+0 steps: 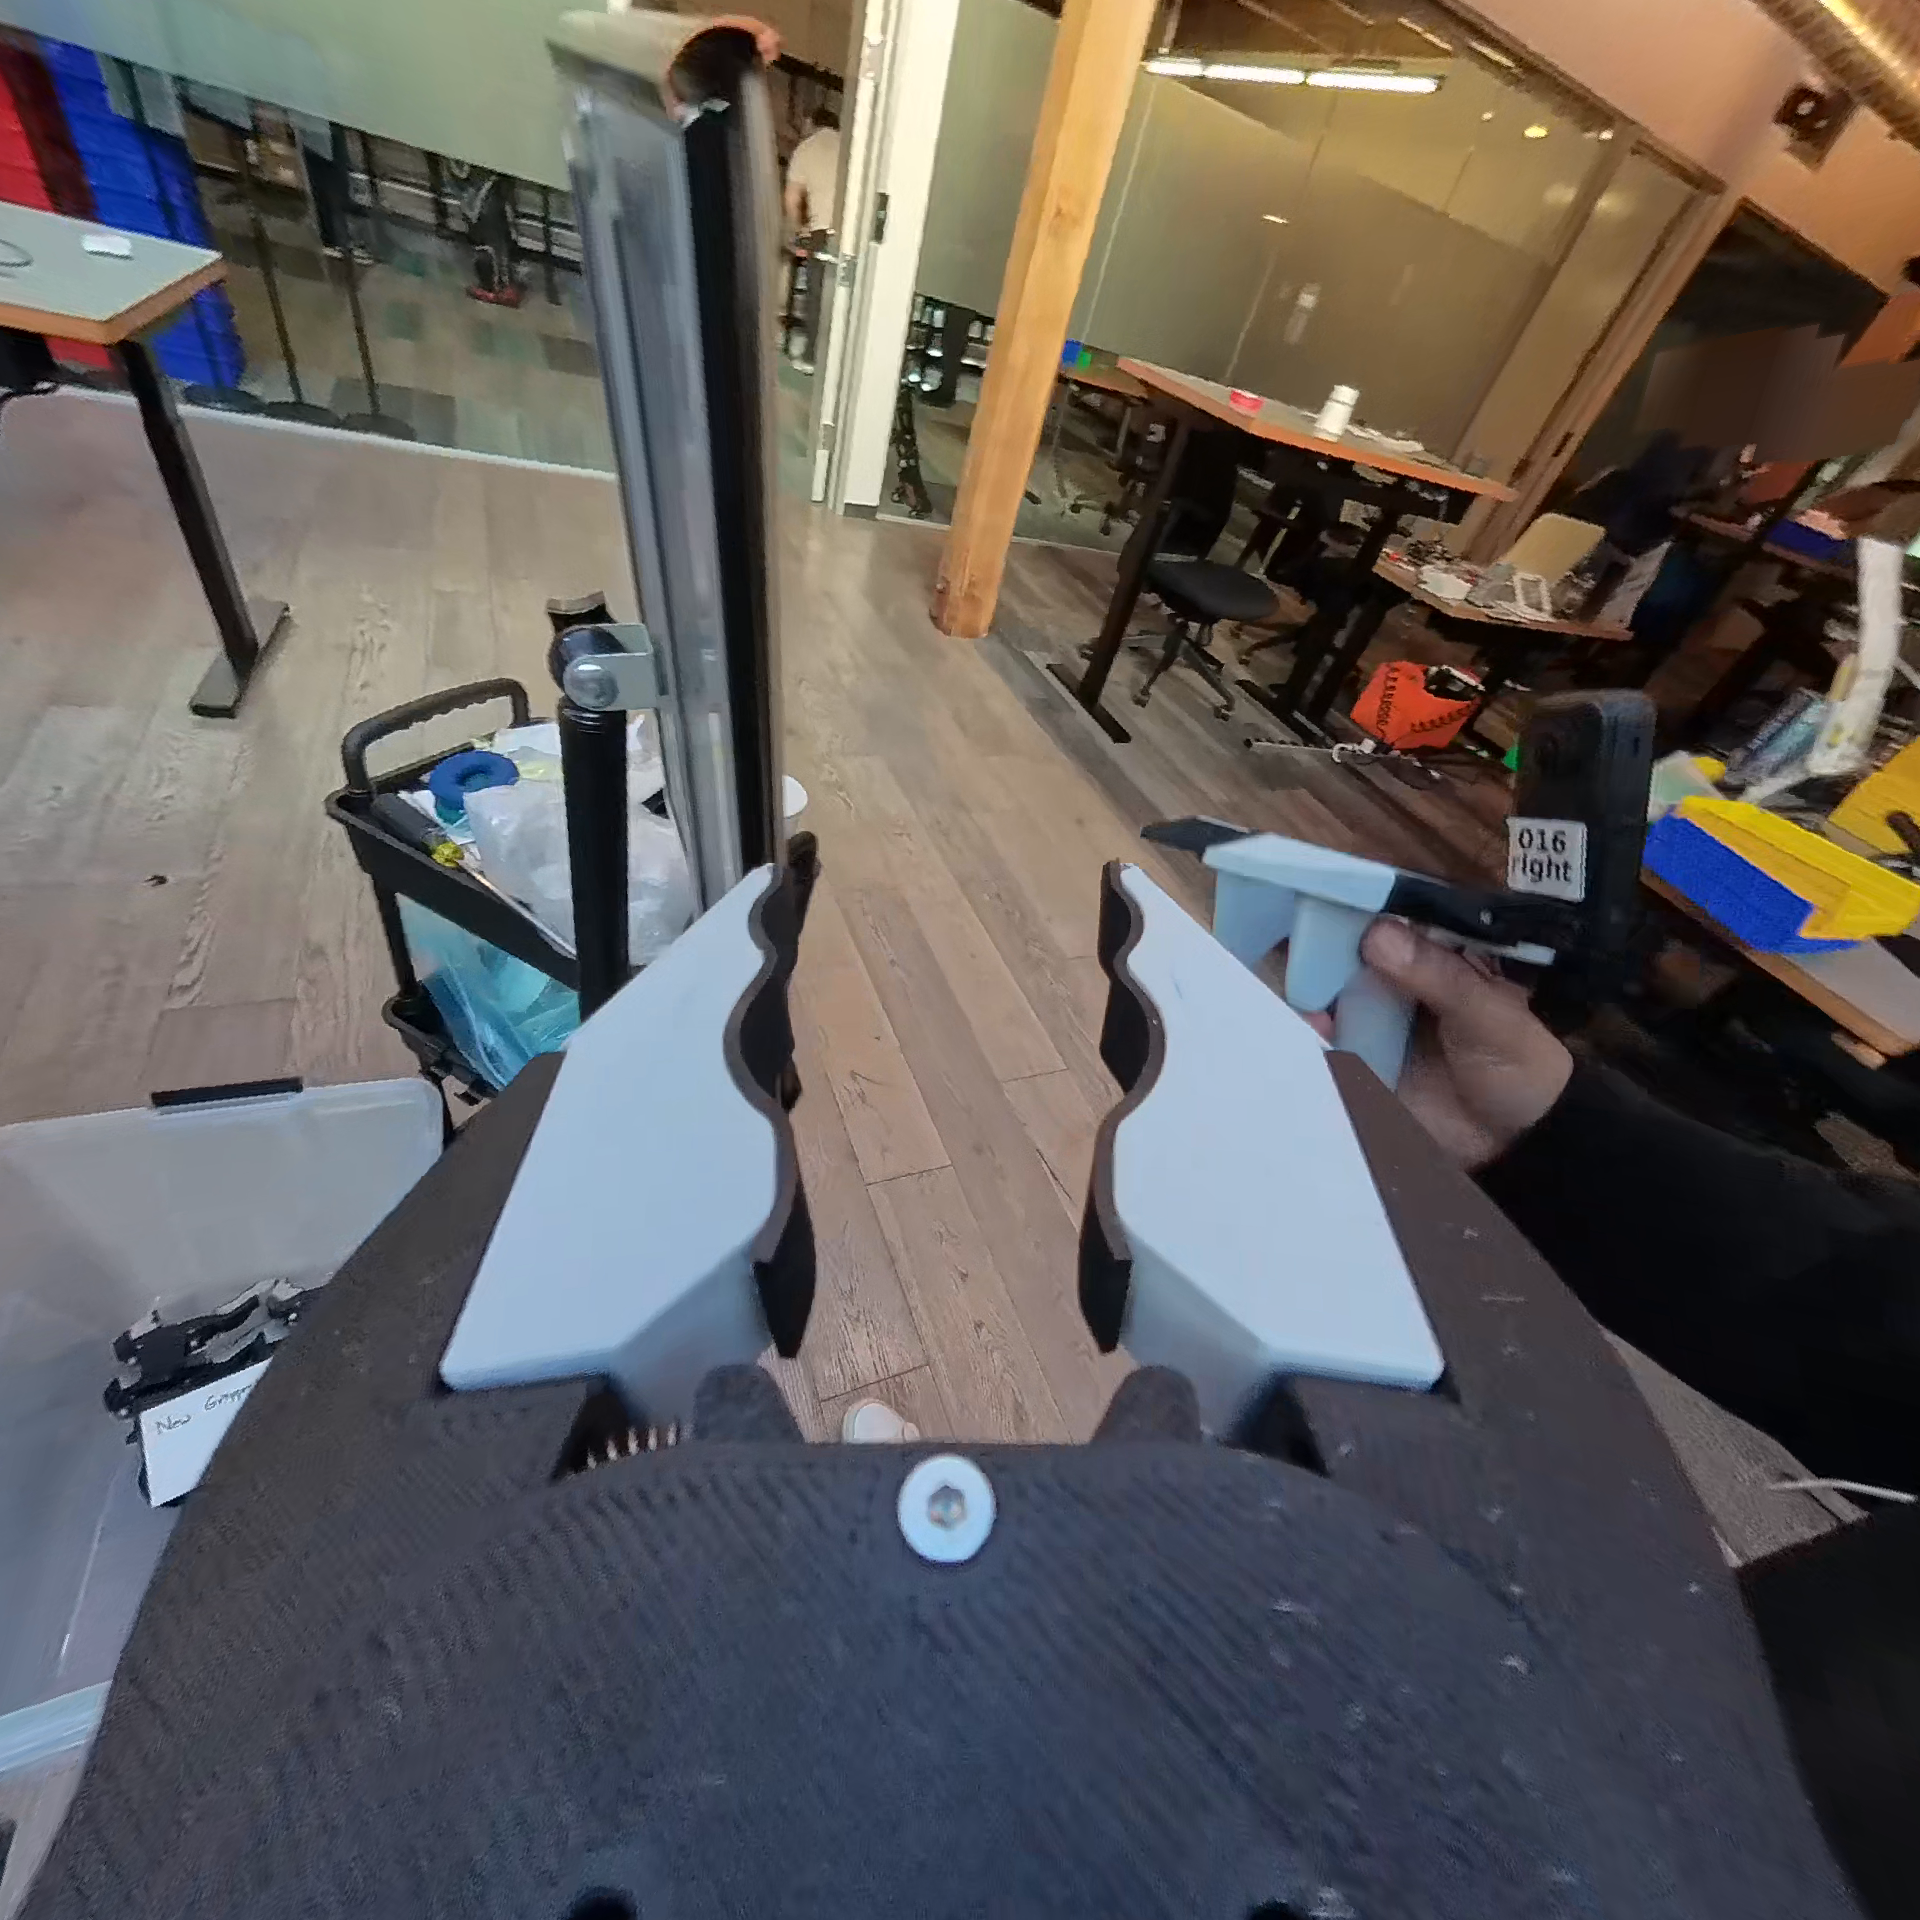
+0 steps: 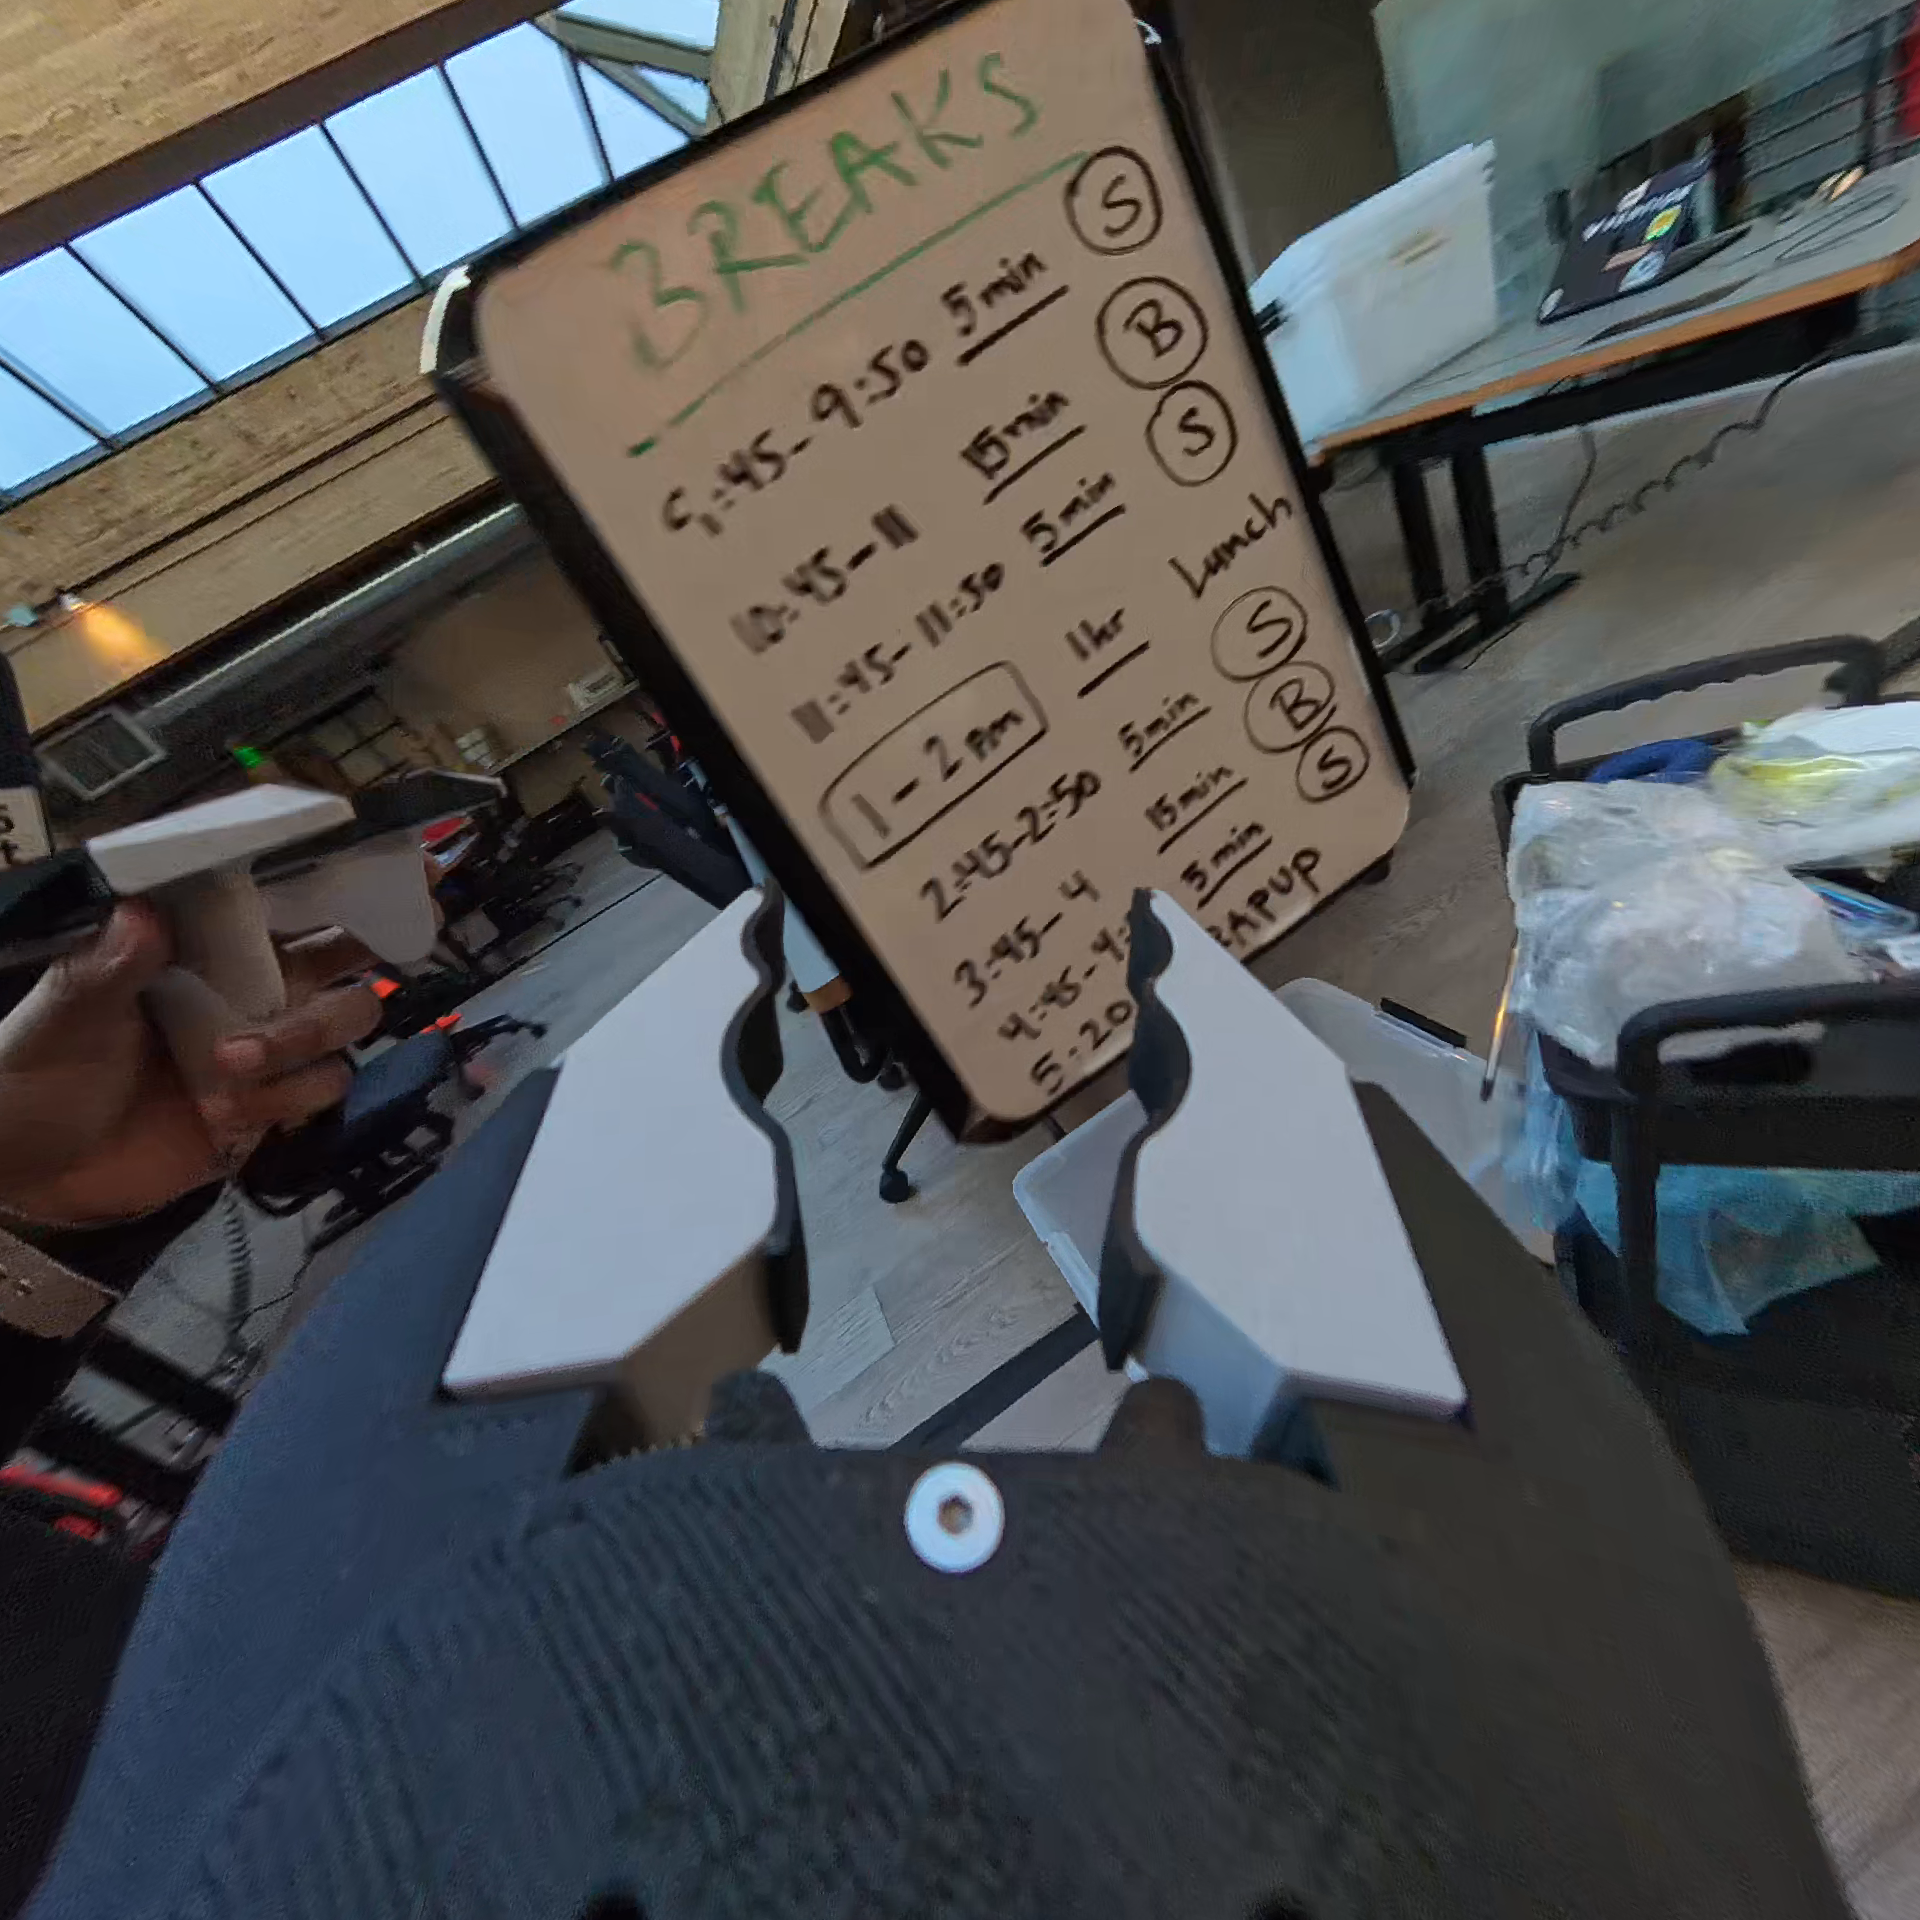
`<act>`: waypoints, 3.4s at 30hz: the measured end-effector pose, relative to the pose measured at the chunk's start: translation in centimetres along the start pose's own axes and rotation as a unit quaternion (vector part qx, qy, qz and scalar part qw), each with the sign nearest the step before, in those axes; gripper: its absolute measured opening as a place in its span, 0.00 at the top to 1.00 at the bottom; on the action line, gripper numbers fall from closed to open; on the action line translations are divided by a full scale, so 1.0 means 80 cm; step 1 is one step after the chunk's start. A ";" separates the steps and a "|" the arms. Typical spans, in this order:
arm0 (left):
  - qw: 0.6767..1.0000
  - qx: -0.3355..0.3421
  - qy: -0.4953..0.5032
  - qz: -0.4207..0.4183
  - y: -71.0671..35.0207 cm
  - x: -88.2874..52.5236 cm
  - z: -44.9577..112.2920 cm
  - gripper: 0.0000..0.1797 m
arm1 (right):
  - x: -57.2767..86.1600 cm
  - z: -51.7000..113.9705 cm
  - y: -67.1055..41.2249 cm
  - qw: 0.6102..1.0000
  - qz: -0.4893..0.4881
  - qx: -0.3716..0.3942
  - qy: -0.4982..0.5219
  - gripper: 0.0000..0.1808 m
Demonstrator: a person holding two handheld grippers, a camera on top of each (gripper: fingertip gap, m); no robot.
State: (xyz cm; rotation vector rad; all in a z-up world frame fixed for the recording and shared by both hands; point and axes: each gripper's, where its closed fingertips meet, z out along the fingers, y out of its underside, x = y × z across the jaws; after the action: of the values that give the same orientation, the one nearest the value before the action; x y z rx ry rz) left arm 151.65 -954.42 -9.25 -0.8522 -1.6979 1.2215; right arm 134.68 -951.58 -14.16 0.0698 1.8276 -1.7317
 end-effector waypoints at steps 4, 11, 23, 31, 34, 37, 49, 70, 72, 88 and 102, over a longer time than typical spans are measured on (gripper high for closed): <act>0.996 0.042 -0.062 -0.045 -0.047 -0.045 0.079 0.63 | 0.105 0.101 -0.050 0.993 0.021 -0.087 -0.073 0.67; 0.985 0.009 -0.171 0.005 -0.137 -0.073 0.113 0.60 | 0.190 0.162 0.093 0.951 0.245 -0.178 -0.059 0.69; 0.983 -0.109 -0.126 0.079 -0.107 -0.061 0.145 0.83 | 0.152 0.188 0.153 0.895 0.424 -0.115 -0.082 0.98; 0.975 -0.126 -0.101 0.154 -0.099 -0.044 0.149 0.85 | 0.145 0.200 0.165 0.895 0.427 -0.115 -0.059 0.99; 0.971 -0.130 -0.097 0.175 -0.094 -0.035 0.154 0.84 | 0.141 0.217 0.174 0.888 0.442 -0.115 -0.056 0.99; 0.972 -0.123 -0.101 0.171 -0.096 -0.041 0.154 0.84 | 0.141 0.218 0.172 0.887 0.445 -0.114 -0.053 0.99; 0.995 -0.049 -0.091 0.010 -0.118 -0.090 0.129 0.89 | 0.144 0.176 0.149 0.901 0.419 -0.114 -0.004 0.99; 0.987 -0.092 -0.078 0.107 -0.100 -0.062 0.141 0.89 | 0.138 0.212 0.169 0.891 0.435 -0.132 -0.011 1.00; 0.989 -0.084 -0.078 0.092 -0.104 -0.067 0.140 0.90 | 0.137 0.203 0.164 0.899 0.414 -0.147 0.009 1.00; 0.994 -0.082 -0.070 0.033 -0.119 -0.095 0.133 0.92 | 0.137 0.180 0.160 0.910 0.393 -0.128 0.025 0.99; 0.994 -0.063 -0.079 0.032 -0.121 -0.103 0.134 0.92 | 0.141 0.178 0.153 0.895 0.433 -0.096 0.041 1.00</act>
State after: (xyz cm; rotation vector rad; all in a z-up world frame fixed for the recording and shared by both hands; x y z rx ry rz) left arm 144.72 -968.47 -3.75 -0.9130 -1.9048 1.2634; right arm 136.42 -967.03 -29.56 0.7636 1.6270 -0.9195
